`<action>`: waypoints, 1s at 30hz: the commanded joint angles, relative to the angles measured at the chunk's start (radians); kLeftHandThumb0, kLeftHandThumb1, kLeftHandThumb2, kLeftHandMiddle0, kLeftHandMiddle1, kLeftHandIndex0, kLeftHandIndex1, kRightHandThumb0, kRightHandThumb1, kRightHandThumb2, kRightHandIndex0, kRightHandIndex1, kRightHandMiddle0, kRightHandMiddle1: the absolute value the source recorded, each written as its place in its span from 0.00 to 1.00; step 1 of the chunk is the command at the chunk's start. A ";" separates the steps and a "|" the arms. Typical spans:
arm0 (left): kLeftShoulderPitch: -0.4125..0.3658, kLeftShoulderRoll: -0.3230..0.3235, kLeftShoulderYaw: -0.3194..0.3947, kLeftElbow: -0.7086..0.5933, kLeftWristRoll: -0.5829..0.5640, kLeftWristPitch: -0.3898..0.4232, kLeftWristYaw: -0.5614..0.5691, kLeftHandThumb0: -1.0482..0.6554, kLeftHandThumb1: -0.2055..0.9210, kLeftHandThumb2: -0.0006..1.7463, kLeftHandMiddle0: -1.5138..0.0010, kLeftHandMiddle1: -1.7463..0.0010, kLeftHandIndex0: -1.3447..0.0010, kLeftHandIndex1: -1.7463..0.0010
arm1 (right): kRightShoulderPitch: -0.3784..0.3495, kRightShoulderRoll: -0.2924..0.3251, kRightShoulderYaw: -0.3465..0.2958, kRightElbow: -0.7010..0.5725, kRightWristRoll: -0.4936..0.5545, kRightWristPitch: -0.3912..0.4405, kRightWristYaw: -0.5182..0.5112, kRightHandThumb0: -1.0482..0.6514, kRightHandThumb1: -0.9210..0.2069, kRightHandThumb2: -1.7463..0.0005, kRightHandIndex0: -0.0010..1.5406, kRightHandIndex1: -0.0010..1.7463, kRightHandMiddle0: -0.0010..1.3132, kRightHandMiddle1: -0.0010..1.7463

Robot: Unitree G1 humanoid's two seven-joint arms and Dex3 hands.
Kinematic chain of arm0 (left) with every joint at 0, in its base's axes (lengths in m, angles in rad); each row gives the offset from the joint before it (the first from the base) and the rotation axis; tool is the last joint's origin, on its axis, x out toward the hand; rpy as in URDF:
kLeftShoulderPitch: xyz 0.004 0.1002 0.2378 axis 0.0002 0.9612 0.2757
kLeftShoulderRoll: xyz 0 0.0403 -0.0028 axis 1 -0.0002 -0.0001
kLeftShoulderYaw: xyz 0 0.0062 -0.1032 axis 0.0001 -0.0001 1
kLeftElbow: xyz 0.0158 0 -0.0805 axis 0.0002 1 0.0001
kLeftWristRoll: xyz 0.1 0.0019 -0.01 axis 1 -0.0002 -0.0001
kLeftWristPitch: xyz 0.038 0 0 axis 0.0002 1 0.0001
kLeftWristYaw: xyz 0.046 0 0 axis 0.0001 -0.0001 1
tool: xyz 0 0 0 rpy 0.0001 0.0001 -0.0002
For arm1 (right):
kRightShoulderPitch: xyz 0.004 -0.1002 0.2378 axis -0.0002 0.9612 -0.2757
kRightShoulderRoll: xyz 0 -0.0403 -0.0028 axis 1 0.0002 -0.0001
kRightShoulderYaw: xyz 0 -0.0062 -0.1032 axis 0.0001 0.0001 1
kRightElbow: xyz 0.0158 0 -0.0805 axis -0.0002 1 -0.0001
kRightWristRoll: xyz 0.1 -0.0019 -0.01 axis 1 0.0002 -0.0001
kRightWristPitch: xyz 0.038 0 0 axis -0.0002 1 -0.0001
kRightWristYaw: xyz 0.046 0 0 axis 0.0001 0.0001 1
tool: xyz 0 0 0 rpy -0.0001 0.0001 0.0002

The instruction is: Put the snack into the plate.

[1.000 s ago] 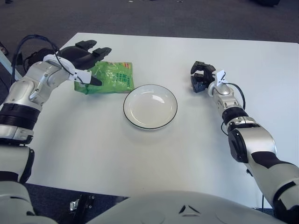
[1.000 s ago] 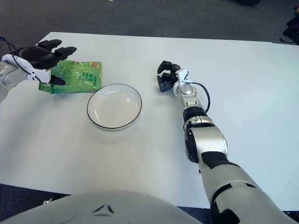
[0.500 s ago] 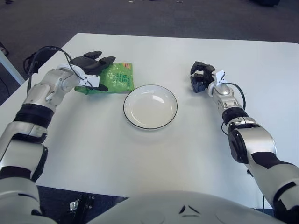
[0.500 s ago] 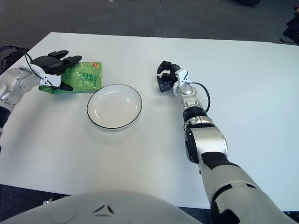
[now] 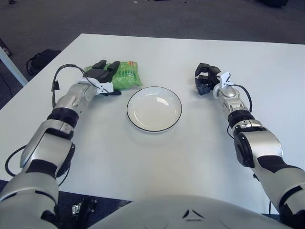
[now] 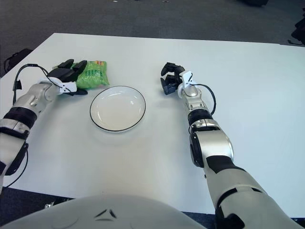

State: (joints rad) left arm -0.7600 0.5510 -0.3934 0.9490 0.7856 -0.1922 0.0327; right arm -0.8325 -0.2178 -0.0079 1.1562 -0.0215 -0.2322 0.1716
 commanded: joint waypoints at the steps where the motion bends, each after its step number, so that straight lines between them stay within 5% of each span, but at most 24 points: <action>1: 0.045 -0.061 -0.037 0.062 -0.008 -0.002 0.016 0.00 1.00 0.29 0.98 0.99 1.00 0.92 | 0.078 0.019 0.023 0.044 -0.032 0.060 0.021 0.61 0.82 0.05 0.53 1.00 0.53 0.95; 4: 0.047 -0.082 -0.051 0.122 -0.001 0.001 0.079 0.00 1.00 0.29 0.94 0.94 1.00 0.83 | 0.078 0.019 0.025 0.043 -0.032 0.060 0.024 0.61 0.82 0.05 0.53 1.00 0.53 0.95; 7: 0.051 -0.102 -0.069 0.192 0.012 0.015 0.176 0.00 1.00 0.28 0.98 0.57 1.00 0.67 | 0.080 0.016 0.029 0.041 -0.033 0.061 0.028 0.61 0.82 0.05 0.54 1.00 0.52 0.96; 11: 0.051 -0.108 -0.085 0.262 0.015 0.022 0.275 0.00 1.00 0.26 1.00 0.34 1.00 0.55 | 0.082 0.012 0.038 0.037 -0.039 0.054 0.031 0.61 0.84 0.03 0.55 1.00 0.52 0.97; 13: 0.049 -0.106 -0.087 0.278 0.008 0.021 0.314 0.04 1.00 0.23 0.95 0.19 1.00 0.37 | 0.084 0.011 0.043 0.035 -0.042 0.048 0.031 0.61 0.86 0.01 0.56 1.00 0.53 0.98; 16: 0.045 -0.105 -0.088 0.291 -0.001 0.017 0.355 0.16 0.80 0.33 0.71 0.06 0.97 0.12 | 0.085 0.010 0.044 0.032 -0.037 0.047 0.035 0.61 0.87 0.00 0.56 1.00 0.53 0.99; 19: 0.043 -0.101 -0.086 0.300 -0.008 0.015 0.393 0.46 0.52 0.65 0.59 0.04 0.78 0.04 | 0.085 0.011 0.038 0.030 -0.026 0.051 0.047 0.61 0.87 0.00 0.56 1.00 0.53 0.99; 21: 0.043 -0.094 -0.082 0.310 -0.015 0.008 0.419 0.54 0.40 0.72 0.48 0.18 0.65 0.02 | 0.084 0.011 0.034 0.030 -0.021 0.056 0.055 0.61 0.87 0.00 0.56 1.00 0.54 0.98; 25: 0.042 -0.082 -0.085 0.322 -0.022 -0.019 0.466 0.60 0.26 0.80 0.38 0.29 0.53 0.01 | 0.081 0.011 0.031 0.030 -0.021 0.065 0.058 0.61 0.86 0.02 0.56 1.00 0.53 0.97; 30: 0.034 -0.068 -0.080 0.332 -0.032 -0.069 0.500 0.61 0.19 0.89 0.38 0.17 0.53 0.00 | 0.078 0.009 0.030 0.033 -0.023 0.065 0.060 0.61 0.84 0.03 0.55 1.00 0.53 0.97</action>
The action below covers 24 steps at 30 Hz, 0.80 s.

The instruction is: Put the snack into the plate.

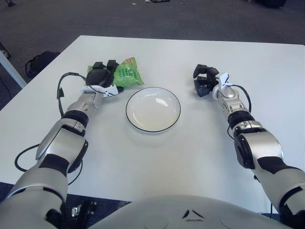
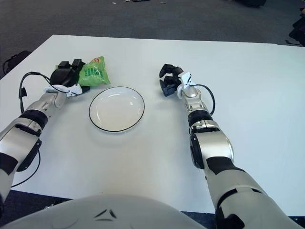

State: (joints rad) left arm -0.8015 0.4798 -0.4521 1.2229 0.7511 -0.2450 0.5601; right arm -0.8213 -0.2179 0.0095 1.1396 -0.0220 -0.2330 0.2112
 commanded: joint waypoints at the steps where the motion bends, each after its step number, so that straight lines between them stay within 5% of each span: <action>1: 0.063 0.012 -0.016 0.051 -0.005 -0.026 -0.036 0.61 0.20 0.90 0.38 0.16 0.53 0.00 | 0.067 0.009 0.012 0.050 -0.023 0.065 0.022 0.61 0.84 0.03 0.55 1.00 0.53 0.97; 17: -0.018 0.148 0.074 -0.298 -0.050 0.002 -0.156 0.62 0.21 0.92 0.44 0.07 0.55 0.00 | 0.063 -0.003 0.035 0.069 -0.050 0.041 0.027 0.61 0.83 0.04 0.53 1.00 0.53 0.96; 21: -0.007 0.191 0.093 -0.432 -0.030 0.009 -0.160 0.62 0.21 0.92 0.43 0.07 0.54 0.00 | 0.062 -0.004 0.040 0.072 -0.050 0.042 0.026 0.61 0.82 0.05 0.53 1.00 0.53 0.96; 24: 0.056 0.212 0.144 -0.665 -0.033 0.028 -0.172 0.62 0.21 0.92 0.43 0.07 0.55 0.00 | 0.062 -0.002 0.038 0.074 -0.046 0.044 0.032 0.61 0.81 0.06 0.52 1.00 0.52 0.96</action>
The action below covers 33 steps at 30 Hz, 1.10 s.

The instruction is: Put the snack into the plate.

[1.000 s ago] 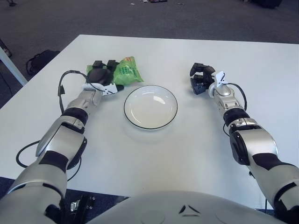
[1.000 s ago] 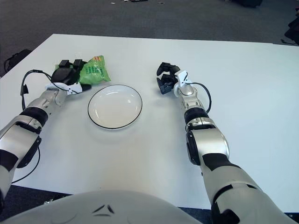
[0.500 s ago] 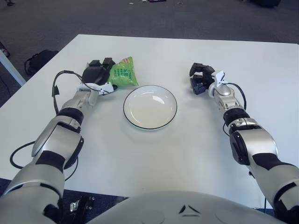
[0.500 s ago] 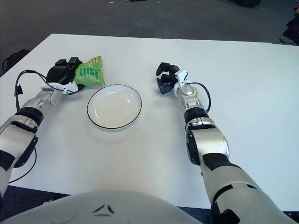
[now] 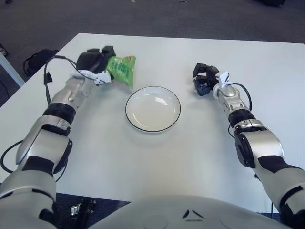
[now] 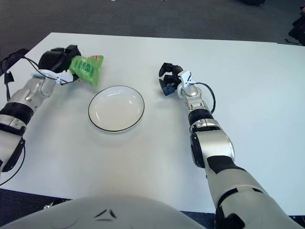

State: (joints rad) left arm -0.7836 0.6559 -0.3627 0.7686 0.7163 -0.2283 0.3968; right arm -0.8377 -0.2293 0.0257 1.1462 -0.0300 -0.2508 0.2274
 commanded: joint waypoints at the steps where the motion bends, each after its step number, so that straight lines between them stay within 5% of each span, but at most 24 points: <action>1: 0.049 0.037 0.065 -0.249 0.000 0.017 -0.012 0.62 0.21 0.92 0.43 0.07 0.55 0.00 | 0.078 0.009 0.022 0.068 -0.038 0.062 0.017 0.61 0.81 0.06 0.52 1.00 0.52 0.95; 5: 0.125 0.010 0.098 -0.485 0.044 0.094 -0.008 0.62 0.20 0.92 0.43 0.07 0.54 0.00 | 0.076 0.009 0.025 0.069 -0.041 0.063 0.015 0.61 0.80 0.07 0.52 1.00 0.52 0.94; 9: 0.156 -0.017 0.096 -0.573 0.084 0.102 0.031 0.62 0.18 0.94 0.43 0.06 0.53 0.00 | 0.072 0.008 0.029 0.073 -0.046 0.068 0.009 0.61 0.79 0.08 0.51 1.00 0.51 0.94; 21: 0.308 -0.047 0.107 -0.730 -0.009 -0.086 -0.058 0.61 0.16 0.97 0.43 0.02 0.52 0.00 | 0.064 0.013 0.041 0.081 -0.060 0.080 -0.012 0.61 0.77 0.09 0.51 1.00 0.51 0.93; 27: 0.341 -0.064 0.071 -0.727 -0.079 -0.247 -0.145 0.61 0.20 0.94 0.43 0.04 0.55 0.00 | 0.062 0.014 0.043 0.082 -0.067 0.084 -0.023 0.61 0.77 0.09 0.50 1.00 0.50 0.94; 33: 0.349 -0.104 0.055 -0.687 -0.066 -0.319 -0.184 0.61 0.21 0.94 0.44 0.03 0.55 0.00 | 0.062 0.018 0.046 0.078 -0.070 0.080 -0.023 0.61 0.76 0.10 0.50 1.00 0.50 0.94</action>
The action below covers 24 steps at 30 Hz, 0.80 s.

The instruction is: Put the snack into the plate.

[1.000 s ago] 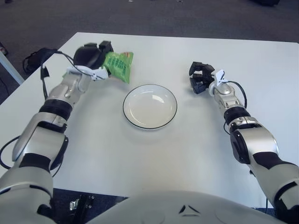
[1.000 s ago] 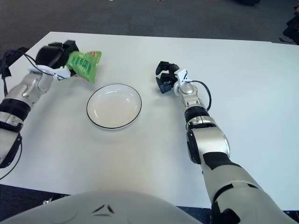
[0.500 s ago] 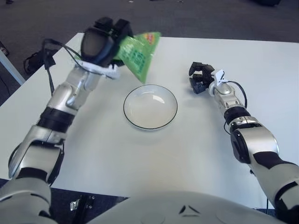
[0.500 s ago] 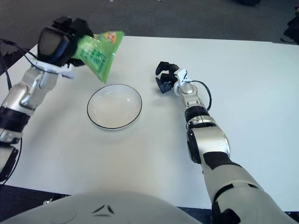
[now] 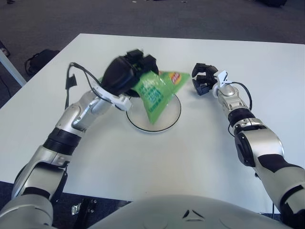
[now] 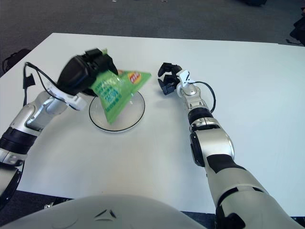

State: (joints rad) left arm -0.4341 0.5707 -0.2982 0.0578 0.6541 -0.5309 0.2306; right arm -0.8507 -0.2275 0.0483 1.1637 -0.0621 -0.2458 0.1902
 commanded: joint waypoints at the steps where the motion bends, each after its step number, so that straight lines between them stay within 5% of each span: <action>1: 0.003 -0.031 -0.016 0.031 0.000 -0.020 -0.025 0.61 0.21 0.94 0.44 0.03 0.56 0.00 | 0.075 0.016 0.025 0.060 -0.038 0.074 0.016 0.61 0.75 0.10 0.50 1.00 0.50 0.93; 11: 0.036 -0.069 -0.056 0.088 -0.001 -0.041 -0.130 0.61 0.22 0.93 0.45 0.02 0.56 0.00 | 0.085 0.010 0.064 0.043 -0.081 0.040 0.001 0.61 0.79 0.10 0.52 1.00 0.56 0.88; 24: 0.012 -0.057 -0.067 0.277 0.043 -0.121 -0.095 0.61 0.23 0.92 0.46 0.03 0.58 0.00 | 0.088 0.011 0.060 0.038 -0.070 0.046 0.006 0.61 0.75 0.11 0.51 1.00 0.49 0.92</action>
State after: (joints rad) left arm -0.4302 0.4952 -0.3556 0.2628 0.6729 -0.6511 0.1527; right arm -0.8483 -0.2300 0.0877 1.1547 -0.1005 -0.2611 0.1721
